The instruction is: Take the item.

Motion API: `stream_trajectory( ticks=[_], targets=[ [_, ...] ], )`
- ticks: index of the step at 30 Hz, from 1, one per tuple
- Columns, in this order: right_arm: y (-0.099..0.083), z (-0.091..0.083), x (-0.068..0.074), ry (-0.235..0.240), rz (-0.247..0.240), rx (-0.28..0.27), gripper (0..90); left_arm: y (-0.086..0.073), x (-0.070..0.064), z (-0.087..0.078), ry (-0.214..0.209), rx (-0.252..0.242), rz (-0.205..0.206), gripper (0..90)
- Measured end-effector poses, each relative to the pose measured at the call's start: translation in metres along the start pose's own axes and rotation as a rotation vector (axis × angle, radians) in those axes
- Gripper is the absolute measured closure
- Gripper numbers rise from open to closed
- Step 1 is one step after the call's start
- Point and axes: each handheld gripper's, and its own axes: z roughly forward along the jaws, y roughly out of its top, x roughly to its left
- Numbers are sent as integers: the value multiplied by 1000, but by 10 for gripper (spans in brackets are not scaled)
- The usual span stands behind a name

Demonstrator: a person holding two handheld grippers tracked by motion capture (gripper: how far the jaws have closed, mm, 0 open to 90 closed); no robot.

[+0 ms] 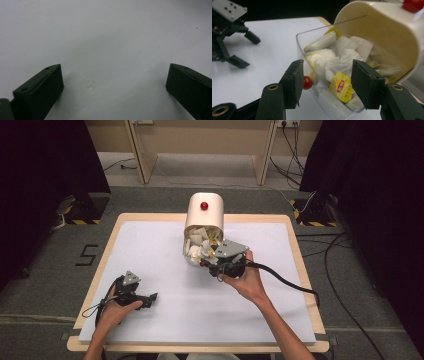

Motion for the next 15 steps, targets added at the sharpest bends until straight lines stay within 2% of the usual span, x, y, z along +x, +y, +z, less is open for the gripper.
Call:
stream_trajectory(
  ticks=[3,5,8,11,15],
  targets=[
    [4,0,-5,-15,35,-25,462,0,0,0,0,0,0,2],
    [6,3,-9,-37,50,-24,469,0,0,0,0,0,0,2],
    [8,8,-10,-45,69,-23,475,0,0,0,0,-1,-3,2],
    [11,18,-11,-54,91,2,480,0,0,0,0,-2,-4,2],
    [9,29,-12,-62,100,53,539,0,0,0,-1,-2,-3,2]
  ],
)
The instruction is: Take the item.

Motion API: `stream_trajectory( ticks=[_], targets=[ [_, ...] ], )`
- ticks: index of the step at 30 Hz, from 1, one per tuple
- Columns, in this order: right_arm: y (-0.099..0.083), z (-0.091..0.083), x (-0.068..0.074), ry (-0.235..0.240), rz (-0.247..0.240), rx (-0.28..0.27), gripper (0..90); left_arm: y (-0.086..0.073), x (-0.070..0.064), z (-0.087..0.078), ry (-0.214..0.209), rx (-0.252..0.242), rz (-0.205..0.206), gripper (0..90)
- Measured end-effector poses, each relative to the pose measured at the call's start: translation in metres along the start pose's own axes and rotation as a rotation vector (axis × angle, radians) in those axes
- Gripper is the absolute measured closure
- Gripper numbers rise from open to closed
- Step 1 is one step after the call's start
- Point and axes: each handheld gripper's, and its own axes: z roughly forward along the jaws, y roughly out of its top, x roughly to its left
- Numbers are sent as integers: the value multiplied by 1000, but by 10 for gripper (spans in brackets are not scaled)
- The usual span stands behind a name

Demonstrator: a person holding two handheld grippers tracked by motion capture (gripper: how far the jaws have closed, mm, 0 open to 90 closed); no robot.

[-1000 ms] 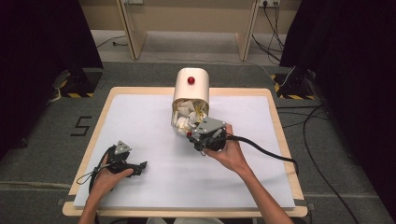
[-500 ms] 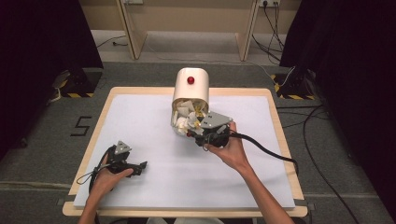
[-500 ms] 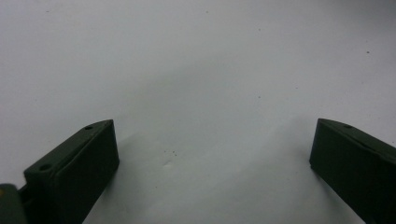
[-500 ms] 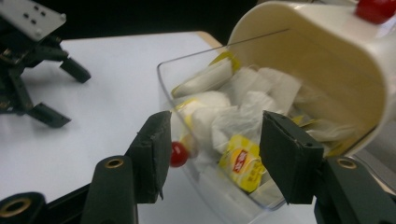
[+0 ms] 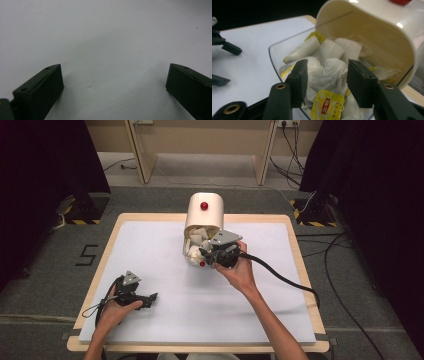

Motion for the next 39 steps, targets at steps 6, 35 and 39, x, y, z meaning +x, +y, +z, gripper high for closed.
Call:
stream_trajectory(
  ticks=[6,35,39],
  targets=[
    [-3,9,0,12,6,32,672,0,0,0,1,1,0,2],
    [11,-42,-11,5,-7,-175,856,0,0,0,0,1,3,2],
    [11,-52,-14,-11,-12,-183,855,0,0,0,0,-1,0,2]
  ],
)
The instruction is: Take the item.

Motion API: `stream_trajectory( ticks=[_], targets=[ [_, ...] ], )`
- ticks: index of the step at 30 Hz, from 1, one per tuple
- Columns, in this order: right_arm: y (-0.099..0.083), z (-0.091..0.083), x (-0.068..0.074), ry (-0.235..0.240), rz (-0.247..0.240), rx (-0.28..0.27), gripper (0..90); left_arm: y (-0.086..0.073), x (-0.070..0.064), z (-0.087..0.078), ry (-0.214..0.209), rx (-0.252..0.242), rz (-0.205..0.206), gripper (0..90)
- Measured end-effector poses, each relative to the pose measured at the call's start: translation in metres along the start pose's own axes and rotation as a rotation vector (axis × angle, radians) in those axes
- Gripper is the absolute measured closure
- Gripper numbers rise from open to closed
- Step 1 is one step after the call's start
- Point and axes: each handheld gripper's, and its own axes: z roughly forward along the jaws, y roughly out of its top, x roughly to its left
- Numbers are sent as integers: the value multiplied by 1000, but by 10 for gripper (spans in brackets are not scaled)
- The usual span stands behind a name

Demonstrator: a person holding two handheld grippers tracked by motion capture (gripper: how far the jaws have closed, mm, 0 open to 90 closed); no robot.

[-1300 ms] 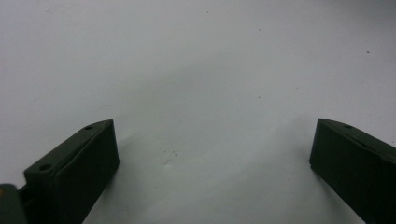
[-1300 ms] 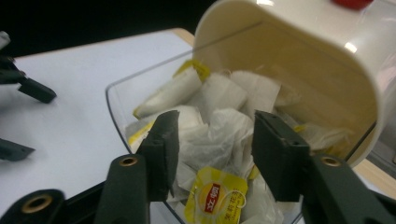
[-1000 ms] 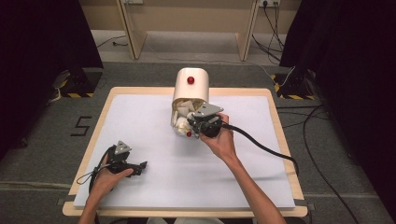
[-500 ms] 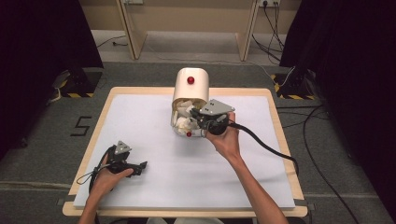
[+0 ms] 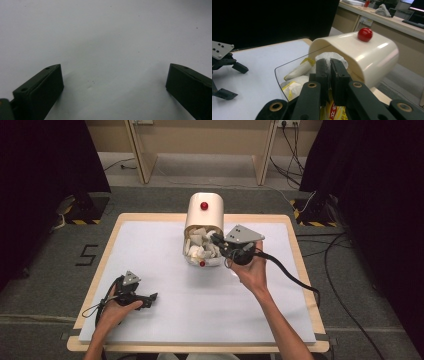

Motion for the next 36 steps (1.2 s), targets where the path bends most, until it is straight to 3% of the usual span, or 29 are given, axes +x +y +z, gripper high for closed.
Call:
stream_trajectory(
  ticks=[4,10,16,36],
  targets=[
    [0,-12,-6,-15,7,-10,855,0,0,0,0,1,1,2],
    [-13,-33,-28,-79,43,-2,855,0,0,0,0,1,1,2],
    [-24,-47,-42,-115,69,7,855,0,0,0,0,3,4,2],
    [-53,-21,-52,-105,107,76,854,0,0,0,0,1,0,2]
  ],
)
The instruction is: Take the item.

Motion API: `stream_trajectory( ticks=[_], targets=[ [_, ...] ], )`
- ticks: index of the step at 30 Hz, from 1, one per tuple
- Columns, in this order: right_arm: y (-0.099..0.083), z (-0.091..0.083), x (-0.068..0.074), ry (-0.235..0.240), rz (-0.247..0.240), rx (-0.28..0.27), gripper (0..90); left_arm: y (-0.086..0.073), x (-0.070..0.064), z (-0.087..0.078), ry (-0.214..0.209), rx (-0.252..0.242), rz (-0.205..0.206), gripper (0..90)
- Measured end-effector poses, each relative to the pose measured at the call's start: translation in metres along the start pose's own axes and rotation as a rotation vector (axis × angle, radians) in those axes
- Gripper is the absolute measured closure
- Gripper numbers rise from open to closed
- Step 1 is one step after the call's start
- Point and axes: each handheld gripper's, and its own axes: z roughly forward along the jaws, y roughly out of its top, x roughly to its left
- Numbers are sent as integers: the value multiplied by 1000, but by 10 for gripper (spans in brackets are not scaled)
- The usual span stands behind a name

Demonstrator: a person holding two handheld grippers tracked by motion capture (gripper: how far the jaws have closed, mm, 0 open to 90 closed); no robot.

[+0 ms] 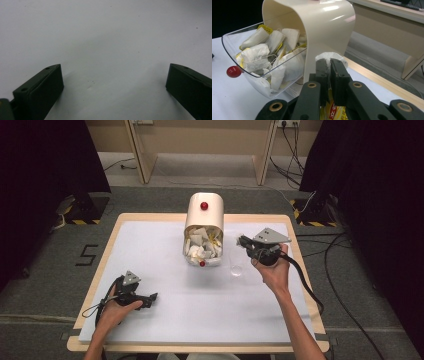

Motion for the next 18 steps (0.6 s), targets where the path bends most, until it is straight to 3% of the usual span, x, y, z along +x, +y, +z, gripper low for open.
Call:
stream_trajectory(
  ticks=[10,18],
  targets=[
    [-6,23,2,26,17,8,854,0,0,0,0,0,0,2],
    [-19,31,-4,29,55,32,853,0,0,0,0,0,0,2]
  ],
)
